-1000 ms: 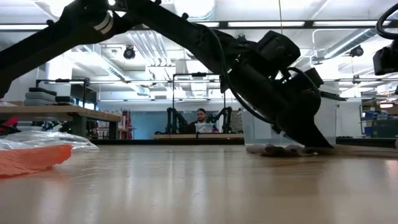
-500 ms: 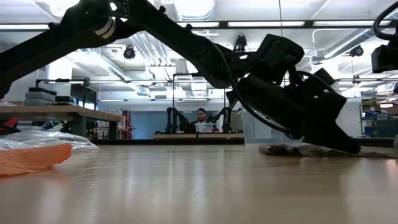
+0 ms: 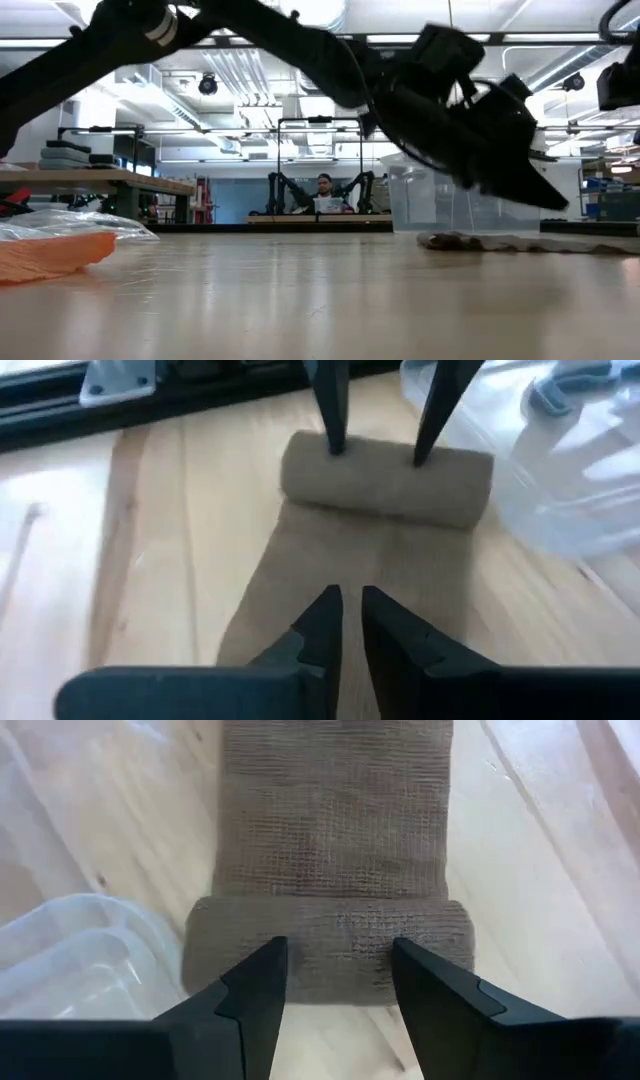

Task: Roll bandage
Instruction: Uncoil the brown bandage

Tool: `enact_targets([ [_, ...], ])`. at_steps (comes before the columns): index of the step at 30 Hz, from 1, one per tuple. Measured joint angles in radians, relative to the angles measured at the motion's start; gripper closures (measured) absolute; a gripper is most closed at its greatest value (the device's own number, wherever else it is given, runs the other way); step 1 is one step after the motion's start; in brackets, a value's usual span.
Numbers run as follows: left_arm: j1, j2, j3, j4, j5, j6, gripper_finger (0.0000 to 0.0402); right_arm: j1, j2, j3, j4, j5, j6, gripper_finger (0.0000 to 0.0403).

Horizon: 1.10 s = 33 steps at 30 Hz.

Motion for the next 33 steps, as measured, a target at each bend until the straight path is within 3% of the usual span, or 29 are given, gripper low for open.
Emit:
enact_targets([
  [3, 0.0, -0.056, 0.0, -0.122, -0.013, 0.028, 0.0353, 0.0, 0.0, 0.027, -0.03, -0.001, 0.0, 0.0225],
  [7, 0.0, -0.122, -0.022, -0.353, -0.121, 0.063, 0.0347, 0.0, -0.001, 0.058, -0.041, 0.012, -0.012, 0.022],
  [11, 0.0, -0.193, -0.154, -0.442, -0.211, 0.051, 0.0348, -0.001, 0.0, 0.06, -0.033, 0.094, -0.027, 0.0219],
  [15, 0.0, -0.29, -0.343, -0.389, -0.217, -0.014, 0.0348, -0.031, 0.016, 0.041, 0.036, 0.18, -0.062, 0.0219],
  [21, -0.004, -0.373, -0.573, -0.062, -0.214, -0.103, 0.0343, -0.143, 0.086, -0.015, 0.261, 0.204, -0.231, 0.0219],
  [27, -0.01, -0.359, -0.606, 0.113, -0.213, -0.142, 0.0349, -0.264, 0.183, -0.018, 0.4, 0.207, -0.366, 0.0219],
  [33, -0.01, -0.322, -0.599, 0.087, -0.212, -0.139, 0.0345, -0.316, 0.292, -0.019, 0.42, 0.152, -0.391, 0.0219],
])
